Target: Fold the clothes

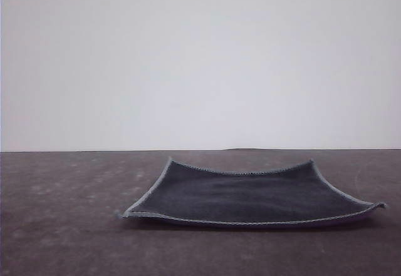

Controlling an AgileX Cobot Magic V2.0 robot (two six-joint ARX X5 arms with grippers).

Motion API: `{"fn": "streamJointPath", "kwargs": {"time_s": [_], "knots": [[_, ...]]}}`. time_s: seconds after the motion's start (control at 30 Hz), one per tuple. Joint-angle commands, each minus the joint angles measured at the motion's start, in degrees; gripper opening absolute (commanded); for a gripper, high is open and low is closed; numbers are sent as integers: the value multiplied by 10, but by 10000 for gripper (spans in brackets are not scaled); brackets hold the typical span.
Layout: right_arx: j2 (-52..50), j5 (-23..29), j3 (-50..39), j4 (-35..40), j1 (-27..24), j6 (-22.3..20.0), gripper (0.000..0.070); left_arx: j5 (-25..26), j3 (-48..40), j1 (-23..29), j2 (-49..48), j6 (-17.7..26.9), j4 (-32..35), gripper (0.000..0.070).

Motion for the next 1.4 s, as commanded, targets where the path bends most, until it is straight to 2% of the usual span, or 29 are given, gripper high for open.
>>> {"fn": "streamJointPath", "kwargs": {"time_s": [0.0,0.1,0.23,0.3,0.43,0.6,0.73,0.9,1.03,1.1,1.37], "knots": [[-2,-2,-2,5,0,40,16,0,-11,0,0,-13,-5,0],[-2,-6,0,6,0,71,15,1,-5,0,0,-32,-4,0],[8,-35,35,4,0,121,13,29,43,0,7,-135,-2,0],[26,-44,65,5,1,128,9,30,77,-1,19,-149,0,1],[104,-45,150,3,0,129,9,24,157,-1,79,-141,2,1],[246,-61,275,-37,2,126,9,30,259,-1,211,-117,-5,1],[382,-80,386,-100,2,80,9,46,351,-1,352,-77,-28,0],[526,-81,488,-160,2,23,9,107,456,-4,523,-63,-41,0],[612,-84,524,-158,2,10,9,187,528,-21,643,-61,-38,0],[643,-103,526,-151,2,10,9,219,554,-29,691,-53,-37,0],[748,-199,526,-149,2,12,10,262,596,-66,828,-41,-37,0]]}}
